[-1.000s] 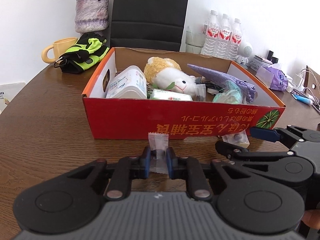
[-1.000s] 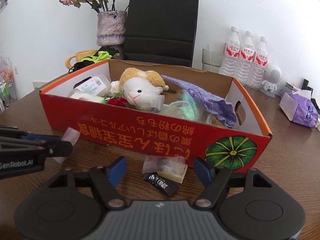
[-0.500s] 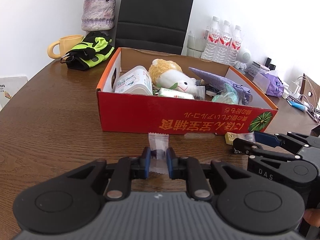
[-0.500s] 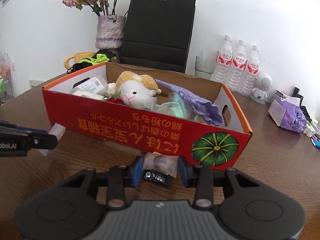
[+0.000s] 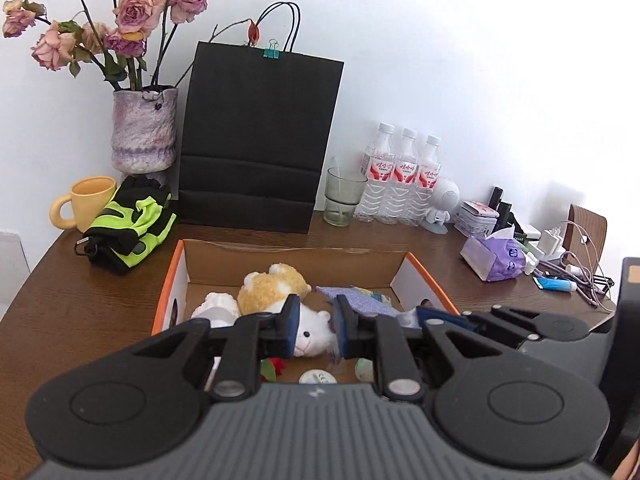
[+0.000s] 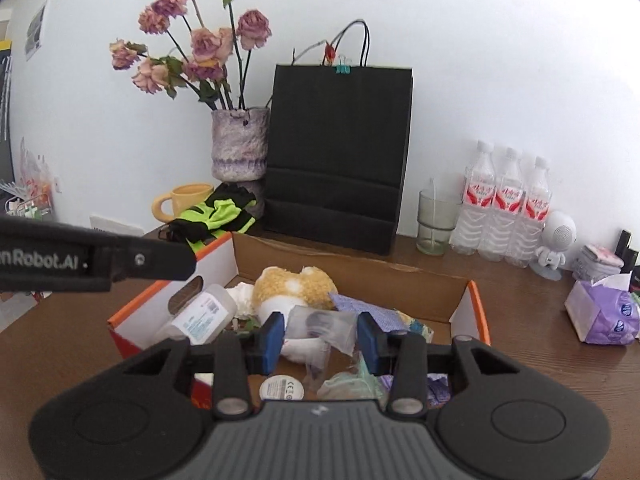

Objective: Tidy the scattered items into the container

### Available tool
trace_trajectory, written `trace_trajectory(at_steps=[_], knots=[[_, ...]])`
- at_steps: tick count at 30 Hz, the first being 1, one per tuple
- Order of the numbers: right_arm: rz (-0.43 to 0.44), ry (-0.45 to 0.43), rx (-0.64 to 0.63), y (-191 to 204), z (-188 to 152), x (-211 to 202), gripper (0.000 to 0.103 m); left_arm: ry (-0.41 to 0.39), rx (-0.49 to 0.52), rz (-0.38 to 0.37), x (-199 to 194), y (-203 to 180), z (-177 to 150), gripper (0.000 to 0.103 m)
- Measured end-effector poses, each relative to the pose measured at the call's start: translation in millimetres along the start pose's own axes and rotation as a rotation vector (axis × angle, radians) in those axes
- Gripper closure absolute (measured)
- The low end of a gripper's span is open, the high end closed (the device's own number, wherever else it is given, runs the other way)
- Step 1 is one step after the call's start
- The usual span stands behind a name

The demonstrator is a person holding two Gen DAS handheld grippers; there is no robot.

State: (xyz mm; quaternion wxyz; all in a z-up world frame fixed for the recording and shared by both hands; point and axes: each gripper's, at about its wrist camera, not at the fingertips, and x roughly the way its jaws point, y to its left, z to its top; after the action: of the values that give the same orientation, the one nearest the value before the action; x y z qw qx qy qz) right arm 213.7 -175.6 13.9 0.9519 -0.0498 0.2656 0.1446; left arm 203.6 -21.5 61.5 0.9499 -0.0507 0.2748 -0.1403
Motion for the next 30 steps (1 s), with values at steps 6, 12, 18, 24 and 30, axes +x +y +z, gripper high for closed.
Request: trace_trajectory(at_steps=[6, 12, 18, 24, 30], knots=[[-0.008, 0.106, 0.030, -4.7, -10.7, 50.9, 0.064, 0.085, -0.029, 0.034, 43.2, 18.9, -7.6, 0.085], [0.005, 0.095, 0.024, -4.5, -20.6, 41.6, 0.026, 0.103, -0.027, 0.019, 35.9, 30.4, -29.9, 0.055], [-0.015, -0.012, -0.013, -11.9, -41.2, -24.1, 0.018, 0.106, 0.048, -0.059, -3.2, 32.3, -60.1, 0.047], [-0.041, 0.009, -0.005, -16.0, -83.1, -57.7, 0.018, 0.265, 0.138, -0.054, 30.4, 21.6, -104.2, 0.052], [-0.049, 0.070, 0.049, -21.1, -106.4, -56.0, 0.019, 0.277, 0.186, -0.029, 53.8, 9.5, -117.2, 0.078]])
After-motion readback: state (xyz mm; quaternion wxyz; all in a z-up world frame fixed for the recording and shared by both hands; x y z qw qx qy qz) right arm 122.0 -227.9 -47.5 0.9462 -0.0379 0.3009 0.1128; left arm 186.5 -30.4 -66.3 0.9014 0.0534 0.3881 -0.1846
